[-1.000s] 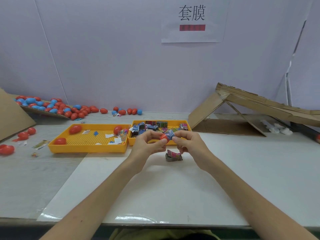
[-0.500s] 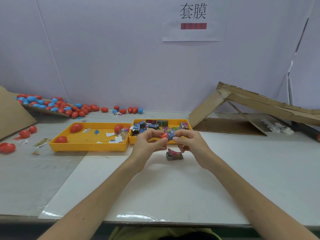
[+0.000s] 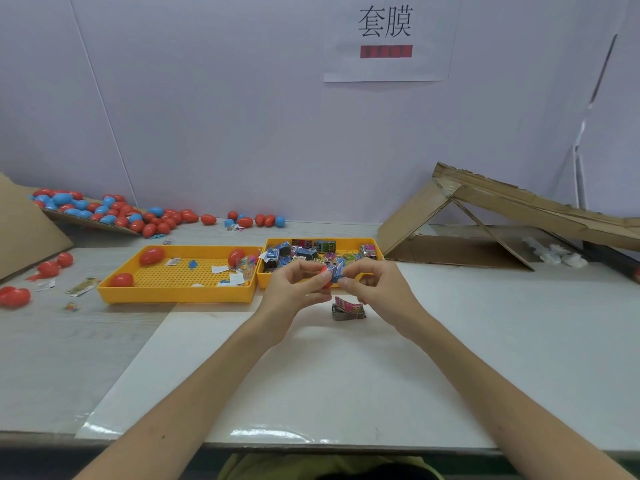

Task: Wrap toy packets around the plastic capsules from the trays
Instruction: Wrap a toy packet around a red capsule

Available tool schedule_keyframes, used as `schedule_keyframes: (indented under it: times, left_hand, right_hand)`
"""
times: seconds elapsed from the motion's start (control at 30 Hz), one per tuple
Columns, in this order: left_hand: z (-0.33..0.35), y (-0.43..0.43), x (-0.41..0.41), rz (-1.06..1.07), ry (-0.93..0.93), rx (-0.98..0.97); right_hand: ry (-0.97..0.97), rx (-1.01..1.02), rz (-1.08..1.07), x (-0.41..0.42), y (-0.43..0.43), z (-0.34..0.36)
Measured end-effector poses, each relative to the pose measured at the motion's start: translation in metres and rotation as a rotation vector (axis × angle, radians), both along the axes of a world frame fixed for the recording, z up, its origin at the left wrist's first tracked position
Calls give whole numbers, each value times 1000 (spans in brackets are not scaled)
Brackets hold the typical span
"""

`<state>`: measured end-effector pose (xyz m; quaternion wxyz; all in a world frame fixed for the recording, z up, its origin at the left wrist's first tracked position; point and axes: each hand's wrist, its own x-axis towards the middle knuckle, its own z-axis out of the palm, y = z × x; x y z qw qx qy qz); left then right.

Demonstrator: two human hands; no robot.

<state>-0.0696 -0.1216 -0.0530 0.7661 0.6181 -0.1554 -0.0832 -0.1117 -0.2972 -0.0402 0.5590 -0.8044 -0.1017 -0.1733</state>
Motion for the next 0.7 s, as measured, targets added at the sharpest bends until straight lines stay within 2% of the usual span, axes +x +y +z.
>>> schedule_keyframes:
  times: [0.3,0.7]
  left_hand:
    - [2,1,0,-20,38,-43]
    - [3,1,-3,-90,34,-44]
  right_hand:
    - [-110,9,-45,1,-2,0]
    - [-90,-28,-20,2,-2,-3]
